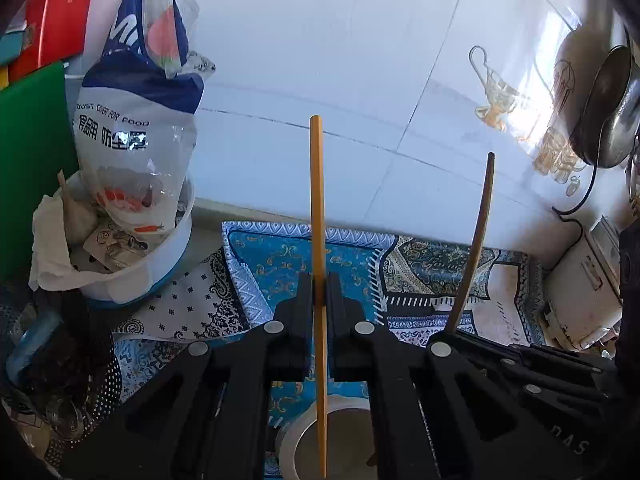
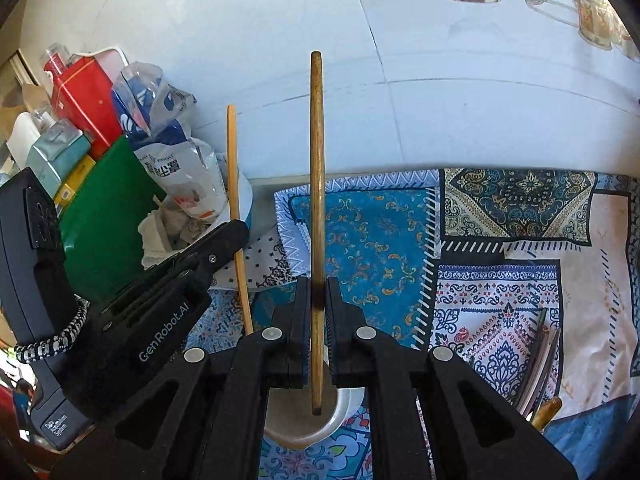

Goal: Organize utensils
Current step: 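Lift the wooden chopsticks with both tools and carry them over the white cup, then lower both wooden chopsticks into the white cup and open both tools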

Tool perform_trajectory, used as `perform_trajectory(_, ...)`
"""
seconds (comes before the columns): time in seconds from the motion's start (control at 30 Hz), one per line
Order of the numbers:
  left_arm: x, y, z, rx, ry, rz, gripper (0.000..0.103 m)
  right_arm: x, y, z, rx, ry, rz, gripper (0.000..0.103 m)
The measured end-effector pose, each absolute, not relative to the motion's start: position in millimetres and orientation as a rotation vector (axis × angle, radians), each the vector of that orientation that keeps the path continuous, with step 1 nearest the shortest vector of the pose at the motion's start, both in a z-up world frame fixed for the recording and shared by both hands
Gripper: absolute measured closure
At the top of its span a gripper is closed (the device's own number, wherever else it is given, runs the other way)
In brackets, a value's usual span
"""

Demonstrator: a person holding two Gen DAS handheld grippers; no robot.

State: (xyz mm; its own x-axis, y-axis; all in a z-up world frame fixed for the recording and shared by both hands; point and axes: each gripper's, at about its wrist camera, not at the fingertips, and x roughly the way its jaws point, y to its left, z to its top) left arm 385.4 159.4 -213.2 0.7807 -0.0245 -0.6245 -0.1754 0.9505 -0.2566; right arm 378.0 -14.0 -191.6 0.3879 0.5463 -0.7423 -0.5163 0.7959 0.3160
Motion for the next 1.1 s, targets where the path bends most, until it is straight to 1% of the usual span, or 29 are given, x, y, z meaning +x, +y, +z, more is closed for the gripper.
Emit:
perform_trajectory(0.27,374,160,-236,-0.317,0.769,0.059,0.099,373,-10,-211,-0.004,1.039,0.691,0.096)
perform_trajectory(0.83,346,142,-237,-0.27,0.946,0.039,0.099,364,-15,-208,-0.065,1.114,0.725,0.096)
perform_trajectory(0.9,342,139,-233,-0.26,0.949,0.051,0.099,362,-17,-204,-0.06,1.116,0.732,0.092)
perform_trajectory(0.97,337,138,-228,-0.256,0.944,0.062,0.099,359,-22,-197,-0.052,1.107,0.738,0.081)
perform_trajectory(1.1,327,133,-214,-0.253,0.926,0.08,0.094,353,-33,-185,-0.053,1.075,0.746,0.076)
